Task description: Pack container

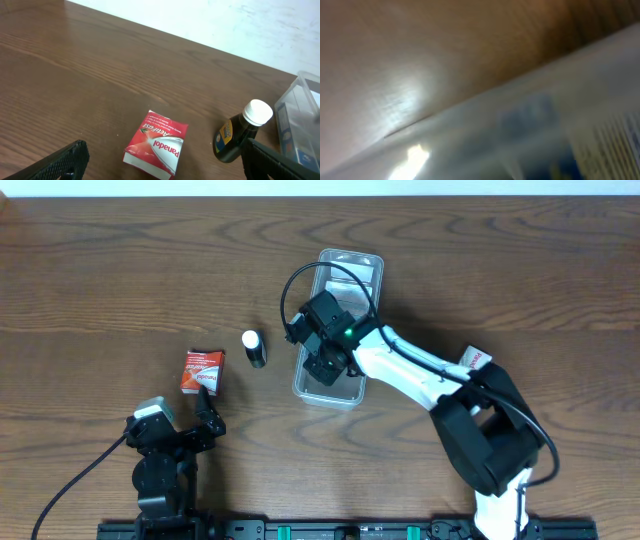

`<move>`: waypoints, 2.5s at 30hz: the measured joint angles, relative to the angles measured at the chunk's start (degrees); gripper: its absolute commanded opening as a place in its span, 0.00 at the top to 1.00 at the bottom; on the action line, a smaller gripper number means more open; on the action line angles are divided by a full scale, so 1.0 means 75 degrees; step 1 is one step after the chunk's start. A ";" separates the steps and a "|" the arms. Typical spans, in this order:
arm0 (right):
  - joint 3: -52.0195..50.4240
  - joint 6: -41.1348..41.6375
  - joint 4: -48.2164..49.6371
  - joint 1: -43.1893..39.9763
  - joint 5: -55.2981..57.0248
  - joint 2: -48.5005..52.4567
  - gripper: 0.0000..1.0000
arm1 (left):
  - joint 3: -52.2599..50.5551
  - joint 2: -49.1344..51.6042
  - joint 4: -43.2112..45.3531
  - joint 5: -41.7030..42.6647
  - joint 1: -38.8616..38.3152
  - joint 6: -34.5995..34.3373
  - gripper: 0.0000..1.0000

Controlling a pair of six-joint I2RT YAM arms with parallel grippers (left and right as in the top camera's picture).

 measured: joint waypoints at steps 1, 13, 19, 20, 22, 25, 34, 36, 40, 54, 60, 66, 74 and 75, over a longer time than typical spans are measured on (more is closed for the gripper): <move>-0.0003 -0.0055 0.0105 0.0000 0.0125 0.0096 0.99 | 0.0000 0.0000 0.0000 0.0000 0.0000 0.0000 0.02; 0.0055 0.0291 0.0262 0.0026 0.1311 0.0087 0.98 | 0.0000 0.0000 0.0000 0.0000 0.0000 0.0000 0.02; 0.0047 0.0458 0.0233 -0.0169 0.1737 -0.0117 0.99 | 0.0000 0.0000 -0.0003 0.0003 0.0000 0.0000 0.02; 0.0050 0.0478 0.0172 -0.0204 0.1734 -0.0184 0.98 | 0.0000 0.0000 0.0000 0.0003 0.0000 0.0000 0.02; 0.0044 0.0539 -0.0026 -0.0283 0.1679 -0.0425 0.91 | 0.0000 0.0000 0.0000 0.0003 0.0000 0.0000 0.02; 0.0029 0.0580 -0.0224 -0.0283 0.1361 -0.0965 0.74 | 0.0000 0.0000 0.0000 0.0003 0.0000 0.0000 0.02; 0.0067 0.1976 -0.1294 -0.0335 0.1008 -0.2547 0.60 | 0.0000 0.0000 0.0000 0.0000 0.0000 0.0000 0.02; 0.0067 0.3002 -0.1874 -0.0463 0.1122 -0.2495 0.57 | 0.0000 0.0000 0.0000 0.0000 0.0000 0.0000 0.02; 0.0038 0.4759 -0.2168 -0.0836 0.1373 -0.2180 0.48 | 0.0000 0.0000 0.0000 0.0000 0.0000 0.0000 0.02; 0.0029 0.6595 -0.1900 -0.1142 0.1478 -0.1326 0.93 | 0.0000 0.0000 0.0000 0.0000 0.0000 0.0000 0.02; 0.0029 0.6330 -0.1874 -0.1128 0.1475 -0.1268 0.93 | 0.0000 0.0000 -0.0003 0.0003 0.0000 0.0000 0.02; 0.0029 0.5490 -0.1912 -0.0938 0.1413 -0.1268 0.93 | 0.0000 0.0000 -0.0003 0.0000 0.0000 0.0000 0.02; 0.0026 0.5785 -0.2194 -0.0641 0.1306 -0.1268 0.93 | 0.0000 0.0000 0.0000 0.0003 0.0000 0.0000 0.02; 0.0026 0.5907 -0.2192 -0.0641 0.1288 -0.1268 0.93 | 0.0000 0.0000 0.0000 0.0000 0.0000 0.0000 0.02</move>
